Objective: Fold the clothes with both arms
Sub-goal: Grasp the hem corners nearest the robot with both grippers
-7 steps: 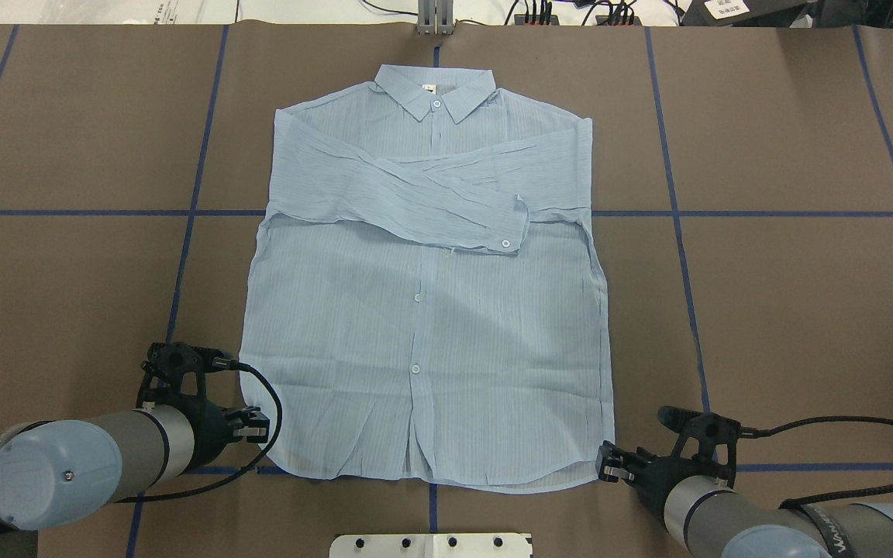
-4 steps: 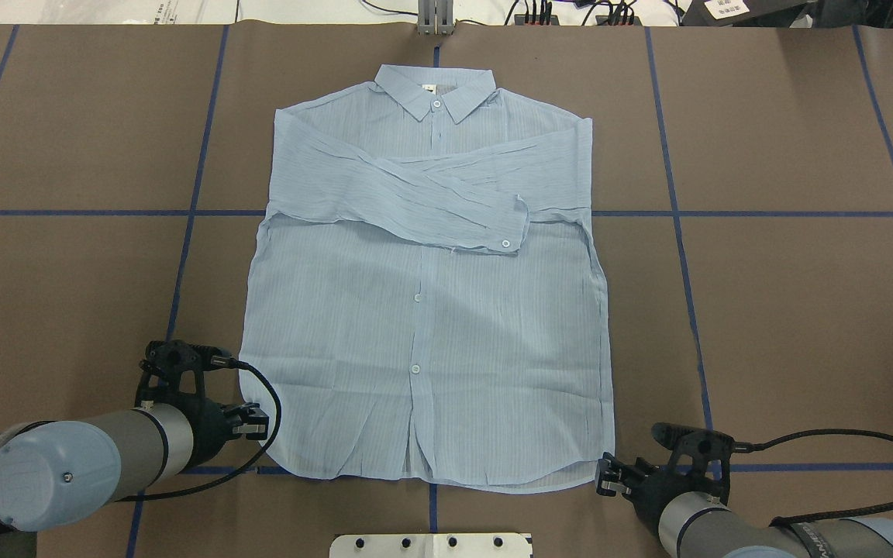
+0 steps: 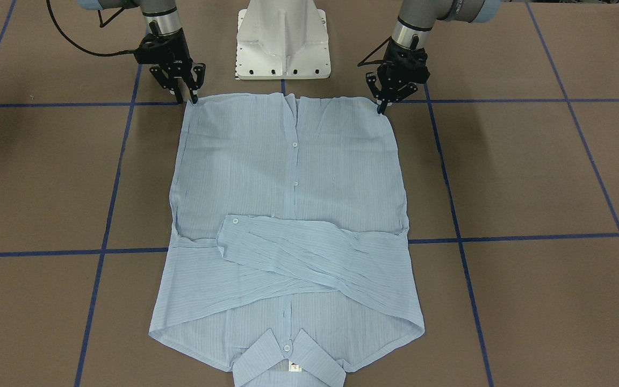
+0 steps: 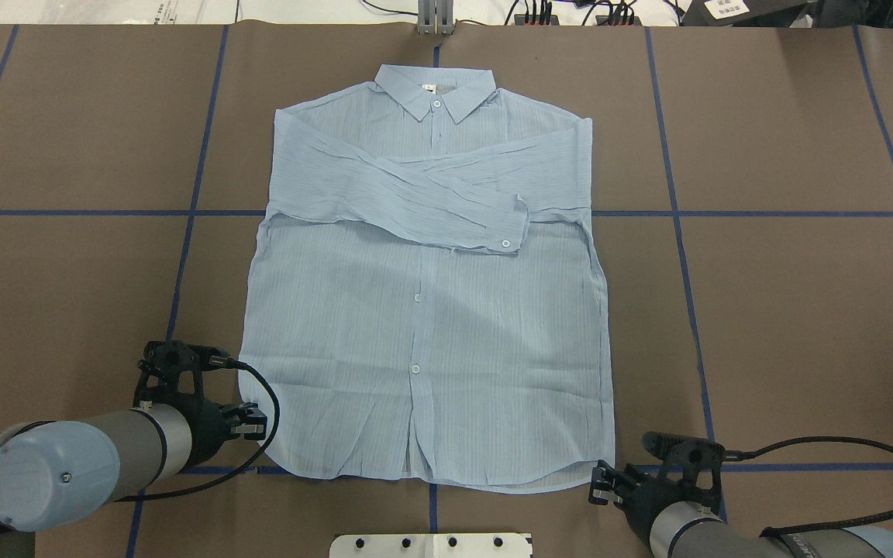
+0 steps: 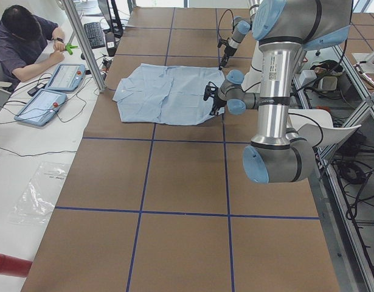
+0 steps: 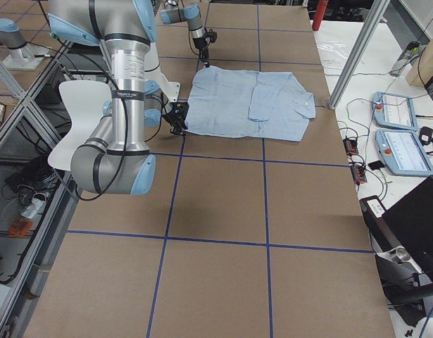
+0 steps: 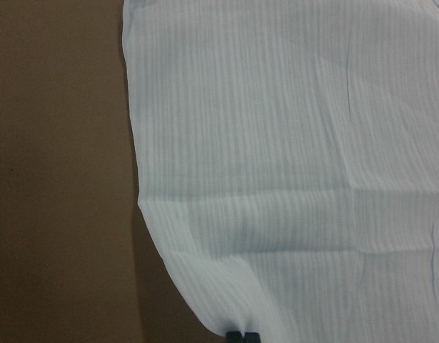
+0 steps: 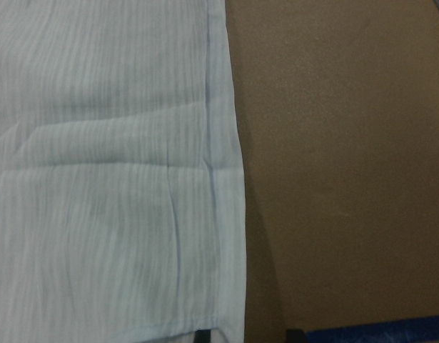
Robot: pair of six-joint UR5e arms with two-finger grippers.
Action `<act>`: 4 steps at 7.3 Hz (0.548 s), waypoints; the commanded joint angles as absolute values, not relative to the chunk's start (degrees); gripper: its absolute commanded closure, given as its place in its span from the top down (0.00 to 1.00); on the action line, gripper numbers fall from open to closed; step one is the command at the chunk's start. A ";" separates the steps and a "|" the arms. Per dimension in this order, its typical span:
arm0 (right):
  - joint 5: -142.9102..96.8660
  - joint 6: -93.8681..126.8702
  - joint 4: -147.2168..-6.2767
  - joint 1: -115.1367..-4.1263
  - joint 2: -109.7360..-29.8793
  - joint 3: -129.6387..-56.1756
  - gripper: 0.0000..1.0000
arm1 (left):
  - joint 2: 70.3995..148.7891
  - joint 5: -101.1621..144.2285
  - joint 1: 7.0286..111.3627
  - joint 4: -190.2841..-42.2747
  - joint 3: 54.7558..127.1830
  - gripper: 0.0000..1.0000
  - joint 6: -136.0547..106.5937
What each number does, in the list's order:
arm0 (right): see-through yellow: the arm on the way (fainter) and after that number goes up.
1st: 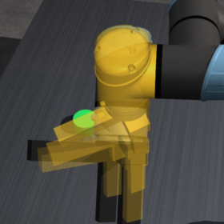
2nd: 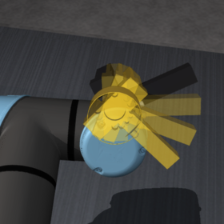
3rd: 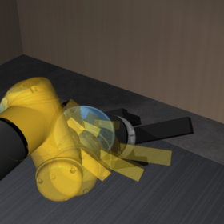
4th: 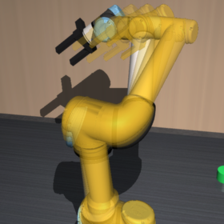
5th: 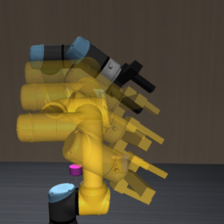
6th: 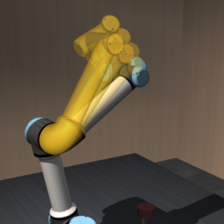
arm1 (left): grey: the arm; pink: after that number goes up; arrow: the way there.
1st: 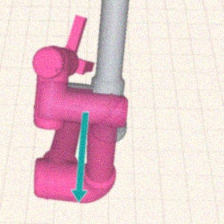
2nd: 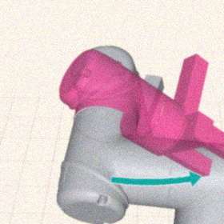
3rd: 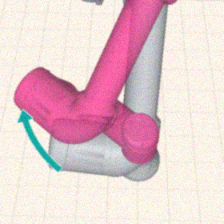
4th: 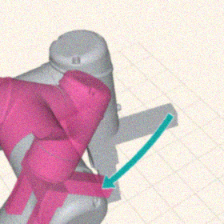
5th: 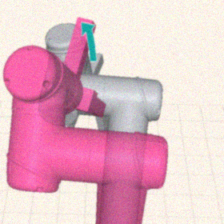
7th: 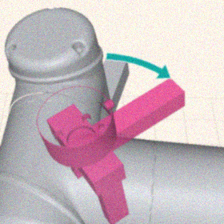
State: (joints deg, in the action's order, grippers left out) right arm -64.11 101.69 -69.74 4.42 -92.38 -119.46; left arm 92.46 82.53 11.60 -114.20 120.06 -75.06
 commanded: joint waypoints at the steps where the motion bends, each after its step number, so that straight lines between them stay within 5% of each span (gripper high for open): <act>1: -63.99 101.60 -70.57 4.48 -92.20 -119.53 0.43 | 92.37 82.53 11.60 -114.17 120.06 0.00 -75.06; 3: -63.98 101.51 -71.54 4.48 -91.50 -119.53 0.11 | 92.29 82.53 11.60 -114.17 120.06 0.00 -75.06; 4: -63.90 101.43 -71.54 4.48 -91.23 -119.53 0.09 | 92.29 82.53 11.60 -114.17 120.06 0.00 -75.06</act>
